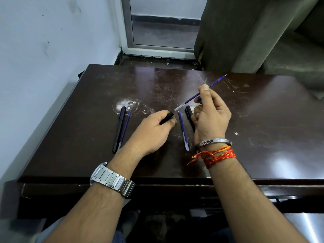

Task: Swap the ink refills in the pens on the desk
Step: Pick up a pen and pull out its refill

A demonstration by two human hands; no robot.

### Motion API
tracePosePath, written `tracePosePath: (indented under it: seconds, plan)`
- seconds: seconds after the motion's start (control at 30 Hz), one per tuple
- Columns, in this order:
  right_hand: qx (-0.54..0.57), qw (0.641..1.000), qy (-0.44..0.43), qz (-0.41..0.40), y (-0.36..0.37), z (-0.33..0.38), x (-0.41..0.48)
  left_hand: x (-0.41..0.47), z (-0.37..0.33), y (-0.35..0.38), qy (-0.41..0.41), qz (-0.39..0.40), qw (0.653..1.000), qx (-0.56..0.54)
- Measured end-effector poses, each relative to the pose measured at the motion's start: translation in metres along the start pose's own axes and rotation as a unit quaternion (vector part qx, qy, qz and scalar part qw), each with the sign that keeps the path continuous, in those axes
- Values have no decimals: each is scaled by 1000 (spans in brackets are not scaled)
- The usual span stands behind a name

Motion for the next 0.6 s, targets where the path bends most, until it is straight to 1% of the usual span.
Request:
tracePosePath:
  seconds: [0.2,0.47,0.53,0.6]
  plan:
    - [-24,1000,4,16,3,-5,-1,0,1,1,-1,0,1000,8]
    - [-40,998,22,35,5,-9,-2,-1,-5,-3,14,-23,1000,-10]
    - [-67,995,25,71,13,-12,-6,-2,-8,-3,16,-25,999,-24]
    - [-115,985,18,130,24,-15,-12,-3,-11,-3,22,-28,998,-44]
Point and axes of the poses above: each hand's wrist, its own x-axis towards the middle knuckle, its own y-axis out of the palm, z = x × y, the point moved 9 cm from there along x, towards the middle knuckle, and after that the axes turned 2 degrees about x, right-handed, at the moved point
